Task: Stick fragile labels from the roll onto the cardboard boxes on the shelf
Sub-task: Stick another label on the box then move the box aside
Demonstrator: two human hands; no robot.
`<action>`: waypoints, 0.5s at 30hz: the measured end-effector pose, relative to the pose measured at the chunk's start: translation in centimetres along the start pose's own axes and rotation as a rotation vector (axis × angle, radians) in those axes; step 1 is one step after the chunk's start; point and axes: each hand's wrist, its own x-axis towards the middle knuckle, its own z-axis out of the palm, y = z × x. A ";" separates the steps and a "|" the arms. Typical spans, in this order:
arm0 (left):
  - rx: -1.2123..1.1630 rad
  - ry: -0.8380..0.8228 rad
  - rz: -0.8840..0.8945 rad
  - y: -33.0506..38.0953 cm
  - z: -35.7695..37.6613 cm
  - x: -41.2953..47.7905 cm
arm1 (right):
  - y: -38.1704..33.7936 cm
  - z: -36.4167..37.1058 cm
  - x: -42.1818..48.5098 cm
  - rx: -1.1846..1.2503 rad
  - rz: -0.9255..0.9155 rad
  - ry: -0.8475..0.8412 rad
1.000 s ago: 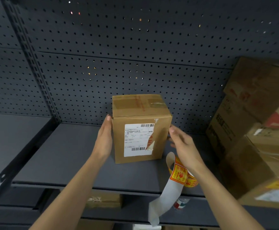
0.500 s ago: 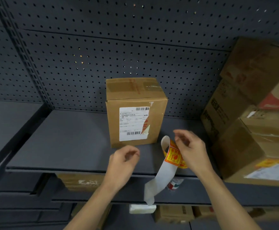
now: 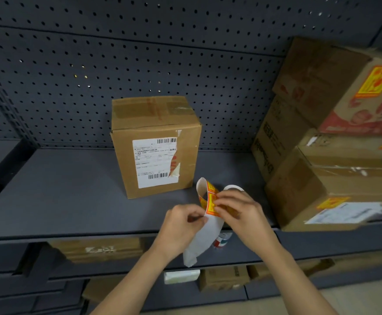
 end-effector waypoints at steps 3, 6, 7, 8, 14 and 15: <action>-0.132 -0.035 0.007 -0.1 -0.1 0.2 | 0.0 -0.3 -0.2 -0.012 -0.005 -0.022; -0.212 -0.064 0.020 0.1 -0.5 0.4 | 0.1 -0.5 -0.3 -0.028 -0.003 -0.096; -0.228 -0.074 0.022 0.0 -0.6 0.5 | 0.2 -0.5 -0.3 -0.025 -0.003 -0.112; -0.235 -0.084 0.023 0.0 -0.8 0.6 | 0.2 -0.5 -0.3 -0.024 -0.004 -0.120; -0.250 -0.117 0.038 -0.4 -1.1 0.7 | 0.0 -0.6 -0.1 -0.016 -0.002 -0.160; -0.257 -0.114 0.036 -0.4 -1.1 0.8 | 0.0 -0.7 -0.1 -0.013 -0.004 -0.160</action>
